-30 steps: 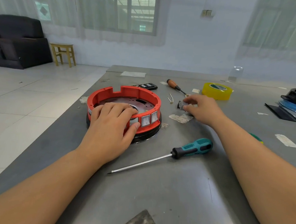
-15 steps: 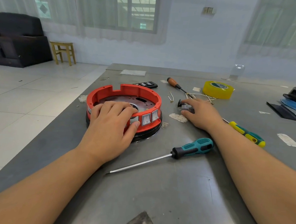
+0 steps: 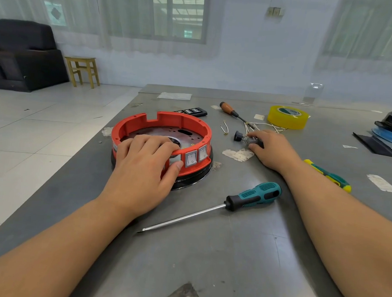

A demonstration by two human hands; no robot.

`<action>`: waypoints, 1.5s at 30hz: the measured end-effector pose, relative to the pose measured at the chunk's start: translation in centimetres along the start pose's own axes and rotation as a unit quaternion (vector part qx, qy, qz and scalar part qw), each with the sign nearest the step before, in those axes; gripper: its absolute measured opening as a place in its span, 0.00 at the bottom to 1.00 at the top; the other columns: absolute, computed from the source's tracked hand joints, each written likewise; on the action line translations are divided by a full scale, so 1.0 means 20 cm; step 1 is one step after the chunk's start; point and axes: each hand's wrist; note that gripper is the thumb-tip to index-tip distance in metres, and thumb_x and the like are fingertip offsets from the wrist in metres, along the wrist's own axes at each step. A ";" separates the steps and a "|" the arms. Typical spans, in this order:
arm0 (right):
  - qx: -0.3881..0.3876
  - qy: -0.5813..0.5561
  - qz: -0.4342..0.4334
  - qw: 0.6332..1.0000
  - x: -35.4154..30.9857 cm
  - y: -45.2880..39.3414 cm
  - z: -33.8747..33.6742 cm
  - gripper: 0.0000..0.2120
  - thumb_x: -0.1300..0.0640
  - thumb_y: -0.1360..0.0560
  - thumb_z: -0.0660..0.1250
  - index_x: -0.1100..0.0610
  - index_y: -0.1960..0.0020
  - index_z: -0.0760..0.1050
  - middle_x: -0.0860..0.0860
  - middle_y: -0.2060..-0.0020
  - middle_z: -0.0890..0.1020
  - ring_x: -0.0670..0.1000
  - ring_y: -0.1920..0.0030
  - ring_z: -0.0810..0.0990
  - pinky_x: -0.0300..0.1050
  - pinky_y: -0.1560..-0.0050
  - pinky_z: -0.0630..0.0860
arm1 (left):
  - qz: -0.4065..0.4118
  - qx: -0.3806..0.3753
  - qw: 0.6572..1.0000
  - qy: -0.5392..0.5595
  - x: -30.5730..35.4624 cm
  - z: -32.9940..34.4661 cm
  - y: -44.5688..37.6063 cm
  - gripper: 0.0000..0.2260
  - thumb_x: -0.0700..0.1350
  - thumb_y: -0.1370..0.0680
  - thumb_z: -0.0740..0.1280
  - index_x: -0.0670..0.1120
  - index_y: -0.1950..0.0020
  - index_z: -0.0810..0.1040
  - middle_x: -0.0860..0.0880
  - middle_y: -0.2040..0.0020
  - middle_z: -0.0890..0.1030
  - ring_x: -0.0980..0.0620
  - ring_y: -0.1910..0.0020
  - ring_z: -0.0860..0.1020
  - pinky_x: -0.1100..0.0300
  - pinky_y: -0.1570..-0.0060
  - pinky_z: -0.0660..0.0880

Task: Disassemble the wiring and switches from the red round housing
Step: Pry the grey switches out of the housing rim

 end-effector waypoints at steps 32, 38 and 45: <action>-0.018 0.105 -0.201 0.974 -0.43 0.75 -0.14 0.30 0.21 0.27 0.48 0.43 0.48 0.72 0.42 0.52 0.75 0.47 0.50 0.74 0.47 0.47 0.72 | -0.007 0.057 0.990 0.128 -0.04 -0.01 0.02 0.14 0.59 0.18 0.64 0.62 0.34 0.80 0.59 0.48 0.82 0.53 0.40 0.74 0.55 0.36 0.56; -0.039 0.092 -0.257 0.961 -0.38 0.71 -0.14 0.27 0.23 0.25 0.47 0.43 0.50 0.71 0.42 0.55 0.75 0.47 0.54 0.74 0.45 0.54 0.70 | -0.057 0.095 0.983 0.147 -0.08 -0.03 0.01 0.12 0.63 0.19 0.66 0.62 0.42 0.84 0.62 0.55 0.80 0.55 0.46 0.72 0.51 0.34 0.60; 0.034 0.083 -0.197 0.976 -0.30 0.67 -0.16 0.30 0.26 0.24 0.42 0.46 0.55 0.72 0.43 0.60 0.75 0.47 0.58 0.76 0.43 0.67 0.68 | -0.046 0.092 0.983 0.150 -0.08 -0.03 0.00 0.10 0.58 0.19 0.65 0.60 0.44 0.85 0.63 0.53 0.80 0.53 0.44 0.73 0.47 0.36 0.61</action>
Point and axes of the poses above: each hand's wrist, its own y-axis away from the middle knuckle, its own z-axis out of the palm, x = y × z
